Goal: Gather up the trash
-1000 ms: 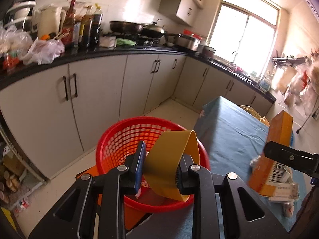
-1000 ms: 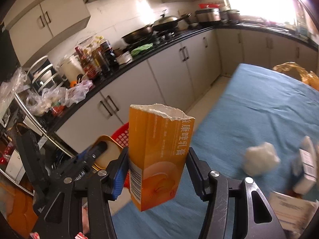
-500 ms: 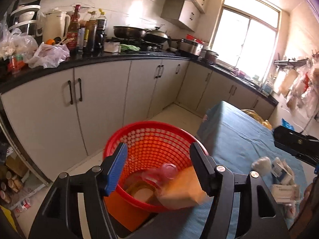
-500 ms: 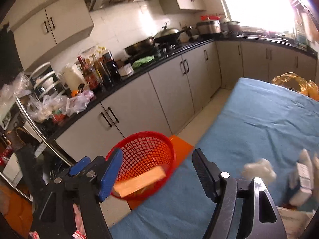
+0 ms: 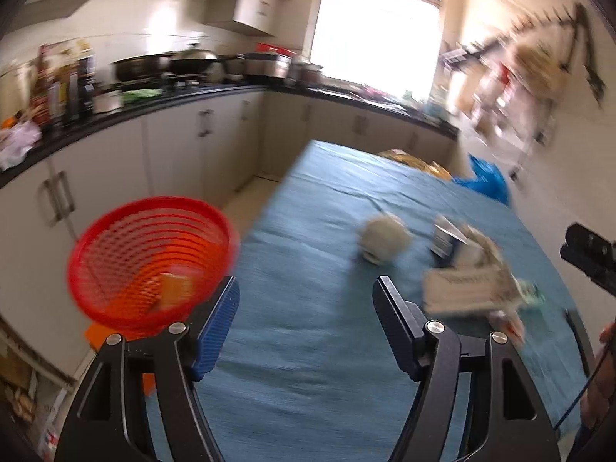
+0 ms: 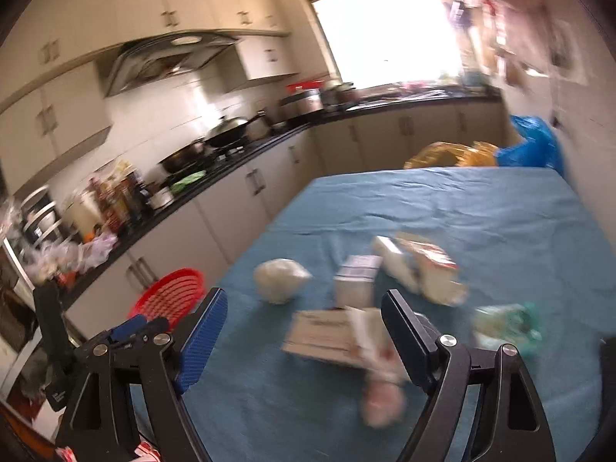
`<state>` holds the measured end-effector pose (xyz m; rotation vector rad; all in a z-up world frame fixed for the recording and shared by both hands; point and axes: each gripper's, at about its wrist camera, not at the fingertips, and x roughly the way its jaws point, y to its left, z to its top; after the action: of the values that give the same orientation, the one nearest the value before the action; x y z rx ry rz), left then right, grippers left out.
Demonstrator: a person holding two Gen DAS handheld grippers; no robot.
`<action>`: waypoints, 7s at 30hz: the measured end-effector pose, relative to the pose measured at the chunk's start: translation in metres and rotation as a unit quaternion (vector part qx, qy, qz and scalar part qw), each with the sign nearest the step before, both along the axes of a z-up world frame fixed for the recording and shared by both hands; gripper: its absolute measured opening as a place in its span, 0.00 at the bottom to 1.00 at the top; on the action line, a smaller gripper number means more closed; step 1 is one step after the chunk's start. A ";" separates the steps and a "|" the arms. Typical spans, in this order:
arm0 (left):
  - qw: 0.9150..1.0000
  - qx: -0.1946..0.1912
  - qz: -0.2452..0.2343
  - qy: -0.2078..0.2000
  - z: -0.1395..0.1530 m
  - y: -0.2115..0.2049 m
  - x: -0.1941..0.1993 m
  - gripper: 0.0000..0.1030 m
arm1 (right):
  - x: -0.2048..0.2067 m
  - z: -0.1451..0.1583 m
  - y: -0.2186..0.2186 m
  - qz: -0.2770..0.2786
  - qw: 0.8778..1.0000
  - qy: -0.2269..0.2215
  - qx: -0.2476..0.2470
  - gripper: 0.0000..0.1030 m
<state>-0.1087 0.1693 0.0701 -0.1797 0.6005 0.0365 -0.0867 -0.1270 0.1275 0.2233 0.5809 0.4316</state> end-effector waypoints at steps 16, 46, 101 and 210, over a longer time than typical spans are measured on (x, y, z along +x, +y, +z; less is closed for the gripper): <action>0.989 0.084 -0.118 0.024 0.001 -0.098 0.025 0.78 | 0.024 -0.069 -0.030 -0.014 0.991 0.129 -0.020 0.80; 0.918 0.035 -0.347 0.186 -0.052 -0.159 0.094 0.82 | 0.024 -0.095 -0.084 -0.048 0.989 0.136 0.034 0.30; 0.987 0.040 -0.149 0.032 -0.033 -0.156 0.018 0.12 | 0.013 -0.083 -0.068 -0.052 0.995 0.086 -0.010 0.30; 0.985 -0.060 0.162 0.014 0.001 0.163 0.009 0.62 | 0.082 -0.016 0.279 0.273 0.955 0.069 -0.098 0.68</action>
<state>-0.0994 0.3324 0.0707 -0.3923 0.5967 0.3186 -0.0045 0.1525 0.1117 -0.1064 0.8206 0.8924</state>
